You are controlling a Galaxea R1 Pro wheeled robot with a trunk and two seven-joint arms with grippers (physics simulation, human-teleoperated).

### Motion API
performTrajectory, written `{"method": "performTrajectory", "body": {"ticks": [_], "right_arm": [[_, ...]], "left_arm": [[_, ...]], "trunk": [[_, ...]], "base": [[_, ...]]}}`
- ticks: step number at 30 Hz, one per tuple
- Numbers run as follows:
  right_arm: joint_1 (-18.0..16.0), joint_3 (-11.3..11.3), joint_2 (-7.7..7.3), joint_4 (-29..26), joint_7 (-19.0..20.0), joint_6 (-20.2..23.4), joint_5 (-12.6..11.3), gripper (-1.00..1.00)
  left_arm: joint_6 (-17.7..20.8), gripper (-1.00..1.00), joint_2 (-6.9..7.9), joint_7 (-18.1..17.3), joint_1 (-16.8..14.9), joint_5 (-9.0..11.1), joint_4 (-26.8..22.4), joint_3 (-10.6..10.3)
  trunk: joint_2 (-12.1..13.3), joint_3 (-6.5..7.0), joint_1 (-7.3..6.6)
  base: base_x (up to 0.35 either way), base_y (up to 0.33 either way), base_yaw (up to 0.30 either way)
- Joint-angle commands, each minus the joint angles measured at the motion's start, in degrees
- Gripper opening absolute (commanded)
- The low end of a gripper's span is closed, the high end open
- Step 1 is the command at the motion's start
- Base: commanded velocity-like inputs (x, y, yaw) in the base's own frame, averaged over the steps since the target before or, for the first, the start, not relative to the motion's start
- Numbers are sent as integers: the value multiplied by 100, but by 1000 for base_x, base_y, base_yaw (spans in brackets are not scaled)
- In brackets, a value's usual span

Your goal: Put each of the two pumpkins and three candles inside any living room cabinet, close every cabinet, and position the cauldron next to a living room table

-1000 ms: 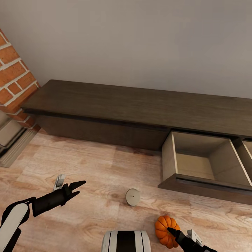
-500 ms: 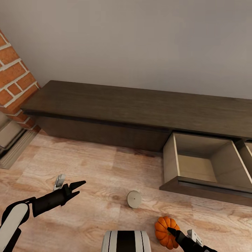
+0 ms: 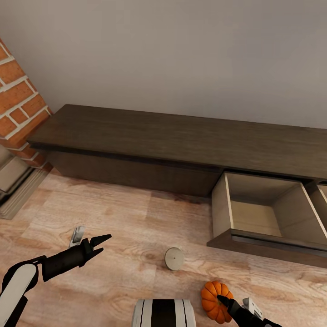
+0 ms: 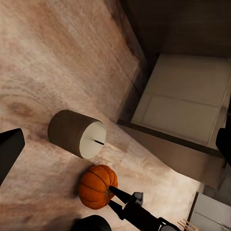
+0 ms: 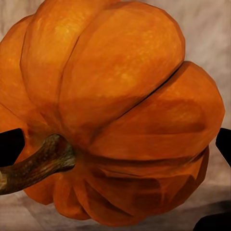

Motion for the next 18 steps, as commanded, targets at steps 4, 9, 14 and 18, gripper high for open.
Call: {"method": "performTrajectory", "body": {"ticks": [4,9,14,18], "right_arm": [[-2,33,-2,-3,17,31,-61,100],[-2,40,-16,-4,79,22,-53,100],[-2,39,-20,-7,138,12,-52,100],[-2,34,-25,-8,242,9,-46,100]], "left_arm": [[23,100,-4,-55,-1,-52,1,3],[23,100,-2,-57,-1,-52,1,2],[23,100,-1,-55,-4,-52,1,6],[23,100,-1,-55,1,-52,1,7]], "trunk": [[-4,-48,4],[-5,-70,7],[-5,-70,7],[-5,-70,7]], "base": [[0,0,0],[0,0,0],[0,0,0],[0,0,0]]}}
